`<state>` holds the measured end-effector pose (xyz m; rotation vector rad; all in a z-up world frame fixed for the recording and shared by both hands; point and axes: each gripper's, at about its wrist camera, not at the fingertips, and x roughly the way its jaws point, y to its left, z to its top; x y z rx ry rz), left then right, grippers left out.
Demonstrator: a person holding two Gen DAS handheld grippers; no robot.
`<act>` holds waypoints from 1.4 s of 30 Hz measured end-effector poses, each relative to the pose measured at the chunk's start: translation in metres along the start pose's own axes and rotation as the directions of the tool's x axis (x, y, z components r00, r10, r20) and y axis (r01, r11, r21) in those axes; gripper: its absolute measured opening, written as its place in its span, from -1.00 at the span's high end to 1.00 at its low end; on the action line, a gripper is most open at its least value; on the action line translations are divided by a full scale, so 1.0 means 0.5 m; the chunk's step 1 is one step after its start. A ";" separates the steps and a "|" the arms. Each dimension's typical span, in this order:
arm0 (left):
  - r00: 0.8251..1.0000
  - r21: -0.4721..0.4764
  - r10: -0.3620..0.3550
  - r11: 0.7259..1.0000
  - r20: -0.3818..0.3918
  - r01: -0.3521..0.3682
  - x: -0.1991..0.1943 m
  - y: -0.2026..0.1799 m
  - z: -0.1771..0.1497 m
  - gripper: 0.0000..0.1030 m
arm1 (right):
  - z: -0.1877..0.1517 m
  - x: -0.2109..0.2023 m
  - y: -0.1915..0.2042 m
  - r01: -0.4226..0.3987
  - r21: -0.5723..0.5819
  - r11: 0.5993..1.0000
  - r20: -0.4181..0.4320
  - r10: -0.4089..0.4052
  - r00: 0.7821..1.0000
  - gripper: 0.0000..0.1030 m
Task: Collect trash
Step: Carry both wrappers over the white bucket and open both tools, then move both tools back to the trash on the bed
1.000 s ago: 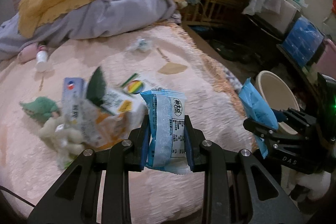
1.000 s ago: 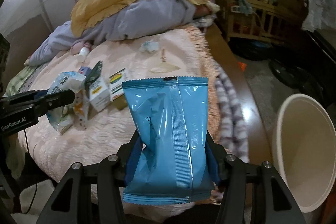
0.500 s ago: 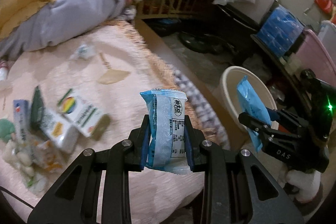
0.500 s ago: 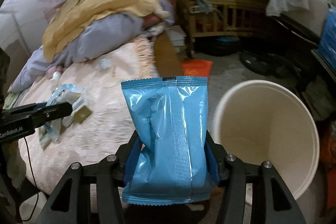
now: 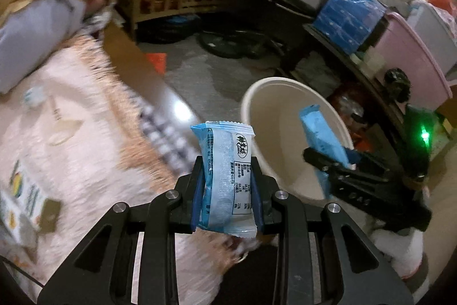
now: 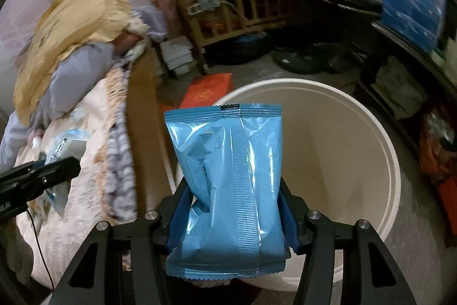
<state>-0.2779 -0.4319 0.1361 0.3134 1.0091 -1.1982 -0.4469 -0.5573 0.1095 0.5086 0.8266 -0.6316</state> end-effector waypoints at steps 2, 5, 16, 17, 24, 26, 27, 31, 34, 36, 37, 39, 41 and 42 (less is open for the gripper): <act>1.000 0.007 -0.027 1.000 -0.008 0.027 0.020 -0.016 0.013 0.49 | 0.001 0.009 -0.019 0.014 0.025 1.000 -0.003 -0.014 1.000 -0.03; 0.998 0.014 -0.068 0.998 -0.017 0.069 0.047 -0.038 0.033 0.49 | 0.004 0.017 -0.040 0.032 0.050 0.998 -0.004 -0.032 0.999 -0.04; 0.974 -0.040 -0.226 0.973 -0.009 0.226 0.100 -0.070 0.061 -0.17 | 0.000 0.024 -0.108 0.118 0.160 0.980 -0.005 -0.119 0.993 -0.47; 0.973 -0.047 -0.230 0.972 -0.011 0.229 0.098 -0.065 0.060 -0.17 | -0.001 0.019 -0.111 0.112 0.169 0.979 0.003 -0.114 0.993 -0.48; 0.993 -0.053 -0.120 0.991 0.001 0.120 0.051 -0.026 0.033 -0.17 | -0.004 0.015 -0.079 0.091 0.136 0.987 0.007 -0.092 0.996 -0.48; 0.998 -0.068 -0.065 0.995 0.024 0.067 0.027 -0.006 0.018 -0.17 | -0.002 0.016 -0.057 0.073 0.118 0.990 0.008 -0.075 0.997 -0.48; 0.999 -0.072 -0.038 0.997 0.033 0.040 0.017 0.002 0.010 -0.17 | -0.003 0.016 -0.047 0.063 0.109 0.992 0.010 -0.064 0.998 -0.48; 0.994 -0.079 0.084 0.994 0.069 -0.079 -0.030 0.039 -0.023 -0.17 | -0.003 0.009 0.009 0.032 0.052 0.998 0.023 -0.033 0.999 -0.48; 0.984 -0.103 0.155 0.984 0.087 -0.146 -0.070 0.073 -0.053 -0.17 | 0.000 0.004 0.061 0.007 0.005 1.000 0.036 -0.007 0.999 -0.48; 0.976 -0.113 0.193 0.977 0.097 -0.182 -0.089 0.089 -0.068 -0.17 | 0.000 0.001 0.097 -0.015 -0.020 1.000 0.040 0.016 0.999 -0.48; 0.972 -0.117 0.210 0.973 0.103 -0.198 -0.100 0.099 -0.077 -0.17 | -0.001 0.001 0.113 -0.025 -0.030 0.999 0.041 0.027 0.999 -0.48; 0.962 -0.134 0.248 0.963 0.112 -0.233 -0.126 0.122 -0.097 -0.17 | -0.004 0.001 0.158 -0.054 -0.063 0.997 0.036 0.056 0.998 -0.48; 0.955 -0.153 0.271 0.956 0.120 -0.252 -0.148 0.143 -0.112 -0.17 | -0.008 0.001 0.197 -0.072 -0.098 0.993 0.029 0.075 0.997 -0.48; 0.951 -0.162 0.283 0.951 0.123 -0.262 -0.162 0.156 -0.123 -0.17 | -0.009 0.002 0.213 -0.080 -0.112 0.991 0.026 0.083 0.996 -0.48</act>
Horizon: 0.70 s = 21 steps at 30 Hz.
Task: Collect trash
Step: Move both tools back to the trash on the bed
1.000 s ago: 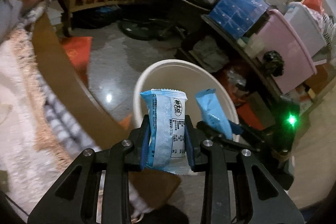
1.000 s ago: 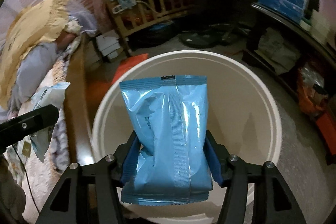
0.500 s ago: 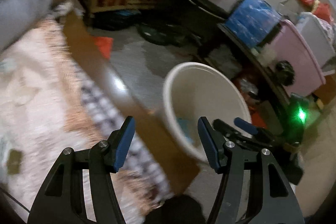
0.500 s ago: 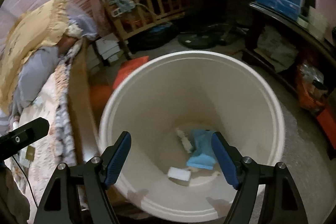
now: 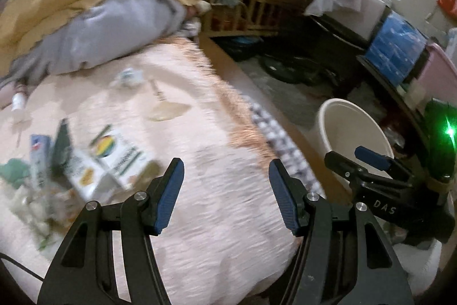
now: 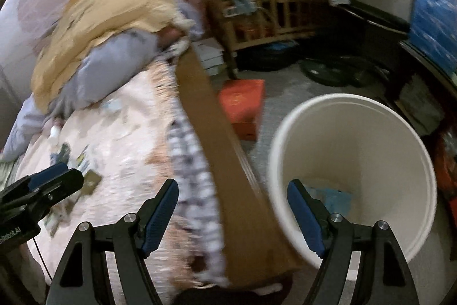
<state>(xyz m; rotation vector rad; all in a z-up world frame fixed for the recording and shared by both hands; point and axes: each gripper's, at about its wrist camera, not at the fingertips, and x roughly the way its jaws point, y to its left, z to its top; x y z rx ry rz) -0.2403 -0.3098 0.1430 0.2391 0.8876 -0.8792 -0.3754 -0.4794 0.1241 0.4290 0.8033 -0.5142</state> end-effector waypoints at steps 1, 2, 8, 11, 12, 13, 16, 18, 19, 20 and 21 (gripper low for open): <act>1.000 -0.005 0.013 1.000 0.005 -0.013 -0.009 0.011 -0.005 -0.17 | 0.000 0.003 0.021 -0.013 -0.017 1.000 -0.004 0.013 1.000 -0.48; 1.000 -0.007 0.023 1.000 0.010 -0.023 -0.016 0.022 -0.010 -0.17 | -0.002 0.005 0.040 -0.025 -0.031 0.999 -0.006 0.025 1.000 -0.48; 0.994 -0.028 0.108 0.994 0.029 -0.107 -0.068 0.097 -0.042 -0.17 | -0.015 0.019 0.139 -0.086 -0.113 0.990 -0.030 0.083 0.996 -0.48; 0.990 -0.054 0.140 0.989 0.024 -0.139 -0.088 0.141 -0.059 -0.17 | -0.022 0.027 0.186 -0.113 -0.152 0.982 -0.046 0.107 0.993 -0.48; 0.988 -0.065 0.150 0.987 0.021 -0.148 -0.094 0.152 -0.062 -0.17 | -0.025 0.030 0.202 -0.125 -0.163 0.979 -0.051 0.118 0.992 -0.48; 0.987 -0.085 0.161 0.984 0.017 -0.158 -0.102 0.174 -0.069 -0.17 | -0.026 0.032 0.214 -0.134 -0.172 0.976 -0.055 0.126 0.990 -0.48; 0.982 -0.122 0.186 0.975 0.006 -0.184 -0.115 0.219 -0.083 -0.17 | -0.034 0.041 0.254 -0.163 -0.204 0.965 -0.072 0.151 0.986 -0.48; 0.979 -0.139 0.203 0.970 0.001 -0.201 -0.123 0.242 -0.090 -0.17 | -0.039 0.046 0.279 -0.184 -0.221 0.958 -0.085 0.169 0.982 -0.48; 0.977 -0.148 0.211 0.967 -0.003 -0.209 -0.127 0.258 -0.096 -0.17 | -0.042 0.045 0.288 -0.190 -0.226 0.955 -0.088 0.174 0.981 -0.48; 0.976 -0.159 0.219 0.963 -0.010 -0.218 -0.131 0.276 -0.102 -0.17 | -0.046 0.047 0.303 -0.204 -0.237 0.950 -0.096 0.186 0.978 -0.48; 0.974 -0.167 0.225 0.960 -0.016 -0.224 -0.134 0.288 -0.106 -0.17 | -0.050 0.046 0.313 -0.215 -0.245 0.945 -0.102 0.195 0.975 -0.48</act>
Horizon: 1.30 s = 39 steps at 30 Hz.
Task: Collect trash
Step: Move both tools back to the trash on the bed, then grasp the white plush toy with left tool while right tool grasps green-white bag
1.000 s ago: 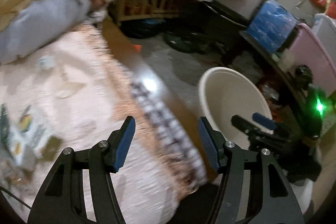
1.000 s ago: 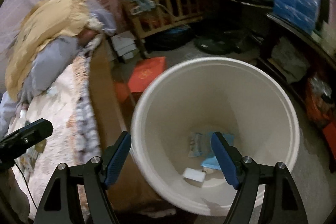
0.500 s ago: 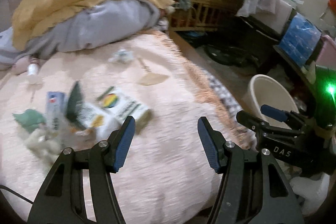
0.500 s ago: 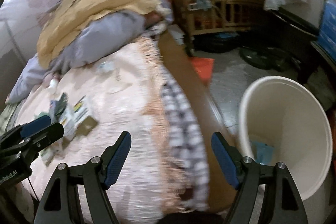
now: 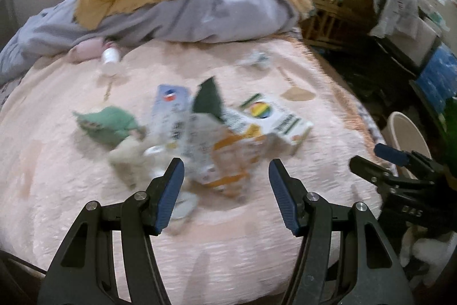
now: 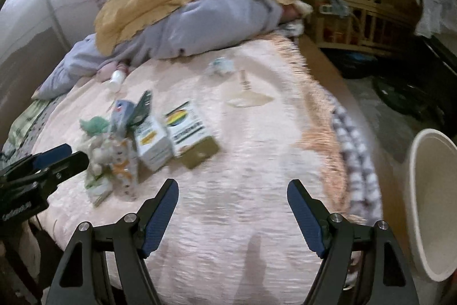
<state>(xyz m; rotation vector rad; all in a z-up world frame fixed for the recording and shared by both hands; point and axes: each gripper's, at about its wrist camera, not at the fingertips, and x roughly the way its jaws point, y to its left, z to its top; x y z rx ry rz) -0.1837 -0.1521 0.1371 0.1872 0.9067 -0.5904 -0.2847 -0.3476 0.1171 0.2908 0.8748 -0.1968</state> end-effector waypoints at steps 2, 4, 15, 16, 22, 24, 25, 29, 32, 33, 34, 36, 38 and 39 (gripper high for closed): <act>1.000 -0.026 0.019 0.999 -0.013 -0.020 0.001 0.039 -0.007 -0.17 | -0.001 0.006 0.023 -0.031 -0.025 0.999 -0.010 0.031 0.999 -0.48; 0.999 -0.053 0.045 0.998 -0.025 -0.046 0.003 0.078 -0.017 -0.17 | -0.005 0.013 0.042 -0.052 -0.043 0.998 -0.020 0.051 0.999 -0.48; 0.992 -0.157 0.067 0.984 -0.111 -0.084 0.053 0.175 -0.054 -0.17 | -0.018 0.050 0.095 -0.116 -0.096 0.989 -0.076 0.109 0.991 -0.48; 0.992 -0.181 0.054 0.981 -0.114 -0.074 0.060 0.182 -0.054 -0.17 | -0.017 0.054 0.099 -0.116 -0.103 0.988 -0.081 0.108 0.991 -0.48; 0.995 -0.283 -0.004 0.959 -0.104 -0.026 0.097 0.207 -0.031 -0.17 | -0.017 0.068 0.111 -0.129 -0.107 0.986 -0.097 0.119 0.988 -0.48; 0.995 -0.334 -0.052 0.942 -0.083 0.021 0.110 0.216 -0.021 -0.18 | -0.016 0.071 0.112 -0.130 -0.108 0.986 -0.101 0.119 0.988 -0.48; 0.996 -0.351 -0.051 0.936 -0.072 0.023 0.115 0.219 -0.016 -0.18 | -0.015 0.074 0.112 -0.130 -0.108 0.986 -0.104 0.119 0.987 -0.48; 0.998 -0.385 -0.047 0.923 -0.051 0.024 0.137 0.226 0.002 -0.24 | -0.008 0.080 0.113 -0.134 -0.108 0.985 -0.107 0.123 0.987 -0.48; 0.998 -0.391 -0.025 0.921 -0.050 0.003 0.159 0.234 0.010 -0.23 | -0.001 0.085 0.122 -0.145 -0.115 0.983 -0.105 0.133 0.986 -0.48; 0.999 -0.383 -0.020 0.924 -0.047 0.001 0.162 0.236 0.012 -0.16 | 0.002 0.086 0.128 -0.149 -0.122 0.981 -0.105 0.137 0.985 -0.48; 0.999 -0.369 -0.013 0.930 -0.043 -0.004 0.162 0.235 0.014 0.05 | 0.003 0.086 0.131 -0.152 -0.127 0.980 -0.104 0.139 0.985 -0.48; 0.999 -0.335 -0.015 0.942 -0.047 -0.001 0.159 0.233 0.019 0.60 | 0.009 0.088 0.146 -0.162 -0.144 0.976 -0.104 0.148 0.984 -0.48; 0.998 -0.325 -0.034 0.945 -0.060 0.013 0.157 0.239 0.022 0.68 | 0.014 0.091 0.156 -0.170 -0.152 0.974 -0.107 0.154 0.982 -0.48; 0.997 -0.319 -0.042 0.948 -0.062 0.020 0.154 0.242 0.023 0.73 | 0.016 0.092 0.163 -0.176 -0.154 0.972 -0.109 0.160 0.981 -0.48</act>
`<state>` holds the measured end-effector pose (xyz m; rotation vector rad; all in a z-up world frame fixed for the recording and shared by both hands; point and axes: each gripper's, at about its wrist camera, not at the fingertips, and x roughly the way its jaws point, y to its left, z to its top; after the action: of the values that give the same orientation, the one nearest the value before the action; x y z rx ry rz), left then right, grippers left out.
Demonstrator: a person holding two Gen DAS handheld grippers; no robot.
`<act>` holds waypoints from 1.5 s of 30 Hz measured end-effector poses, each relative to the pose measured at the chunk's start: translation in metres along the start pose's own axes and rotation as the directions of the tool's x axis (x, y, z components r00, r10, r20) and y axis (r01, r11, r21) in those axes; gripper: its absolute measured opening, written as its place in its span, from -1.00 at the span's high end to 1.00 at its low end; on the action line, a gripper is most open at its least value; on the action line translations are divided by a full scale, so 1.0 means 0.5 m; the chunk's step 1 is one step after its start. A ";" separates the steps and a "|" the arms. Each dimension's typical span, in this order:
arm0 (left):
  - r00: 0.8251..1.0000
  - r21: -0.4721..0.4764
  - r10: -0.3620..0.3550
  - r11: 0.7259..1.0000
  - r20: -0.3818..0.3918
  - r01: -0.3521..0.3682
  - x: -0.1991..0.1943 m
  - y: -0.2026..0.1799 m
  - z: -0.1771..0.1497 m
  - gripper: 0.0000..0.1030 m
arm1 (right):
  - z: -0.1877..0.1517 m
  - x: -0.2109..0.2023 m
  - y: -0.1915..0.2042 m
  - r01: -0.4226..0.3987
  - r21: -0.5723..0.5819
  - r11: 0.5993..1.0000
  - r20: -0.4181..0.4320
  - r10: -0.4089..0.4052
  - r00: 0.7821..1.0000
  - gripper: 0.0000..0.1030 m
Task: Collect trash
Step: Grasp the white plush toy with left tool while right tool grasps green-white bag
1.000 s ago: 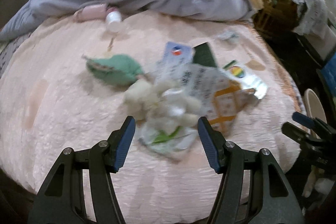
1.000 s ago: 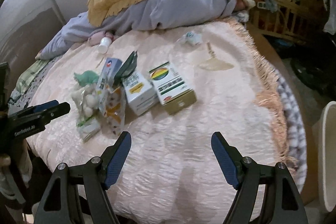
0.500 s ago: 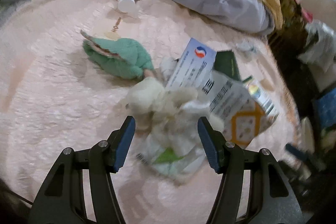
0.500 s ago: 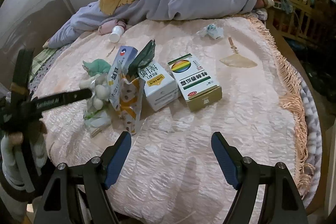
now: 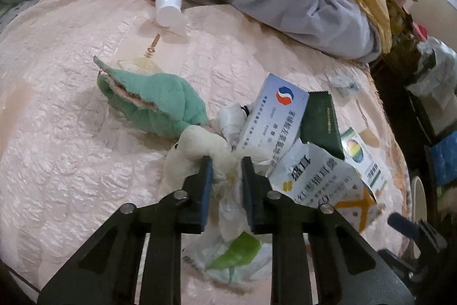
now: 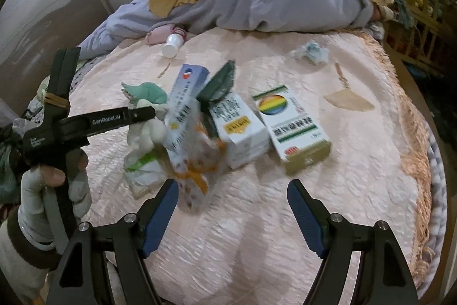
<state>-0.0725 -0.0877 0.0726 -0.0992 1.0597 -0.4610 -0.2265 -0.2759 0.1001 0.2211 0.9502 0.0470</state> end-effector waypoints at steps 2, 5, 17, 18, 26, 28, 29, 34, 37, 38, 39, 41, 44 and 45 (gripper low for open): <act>1.000 0.027 0.002 1.000 0.010 -0.002 -0.024 0.008 -0.001 0.76 | 0.005 0.000 0.017 -0.028 -0.009 1.000 0.003 0.028 1.000 -0.48; 1.000 0.055 0.011 0.998 0.019 -0.012 -0.056 0.019 -0.007 0.80 | 0.007 0.001 0.055 -0.106 -0.048 0.993 -0.008 0.106 0.994 -0.48; 0.998 0.094 0.056 0.994 -0.023 -0.054 -0.141 0.123 -0.049 0.83 | 0.030 0.110 0.205 -0.298 -0.201 0.933 -0.145 0.273 0.951 -0.46; 0.998 0.094 0.058 0.994 -0.035 -0.055 -0.139 0.129 -0.053 0.83 | 0.035 0.128 0.219 -0.303 -0.221 0.927 -0.163 0.271 0.949 -0.46; 0.996 0.093 0.077 0.993 -0.051 -0.072 -0.099 0.150 -0.079 0.59 | 0.026 0.237 0.247 -0.171 -0.351 0.920 -0.198 0.106 0.975 -0.40; 0.997 0.098 0.077 0.993 -0.033 -0.073 -0.092 0.141 -0.084 0.41 | 0.018 0.246 0.249 -0.168 -0.341 0.925 -0.188 0.108 0.976 -0.10; 0.997 0.093 0.073 0.993 -0.029 -0.070 -0.089 0.142 -0.085 0.39 | 0.014 0.244 0.248 -0.157 -0.343 0.926 -0.174 0.102 0.980 -0.06; 0.996 0.056 0.088 0.994 0.009 -0.089 -0.088 0.138 -0.077 0.39 | 0.004 0.213 0.244 -0.148 -0.336 0.930 -0.154 0.101 0.983 0.10; 0.995 0.046 0.094 0.994 0.042 -0.096 -0.115 0.138 -0.079 0.36 | -0.003 0.187 0.244 -0.162 -0.333 0.929 -0.143 0.120 0.982 0.10; 0.994 0.037 0.094 0.995 0.058 -0.096 -0.128 0.141 -0.080 0.32 | -0.006 0.179 0.244 -0.168 -0.334 0.928 -0.141 0.127 0.982 0.10; 0.993 0.026 0.094 0.995 0.069 -0.096 -0.138 0.145 -0.083 0.21 | -0.009 0.174 0.243 -0.170 -0.333 0.927 -0.138 0.131 0.982 0.10; 0.992 -0.009 0.095 0.995 0.087 -0.095 -0.162 0.160 -0.090 0.01 | -0.015 0.170 0.241 -0.180 -0.327 0.928 -0.139 0.141 0.980 0.10; 0.990 -0.038 0.114 0.993 0.078 -0.111 -0.172 0.177 -0.102 -0.06 | -0.019 0.174 0.240 -0.196 -0.310 0.930 -0.149 0.157 0.976 0.10; 0.990 -0.042 0.121 0.992 0.070 -0.119 -0.171 0.181 -0.107 -0.06 | -0.020 0.173 0.239 -0.199 -0.308 0.930 -0.151 0.159 0.976 0.10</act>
<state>-0.1240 0.0363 0.0891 -0.0842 0.9977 -0.3267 -0.1773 -0.1457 0.0501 0.0017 1.0281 0.3864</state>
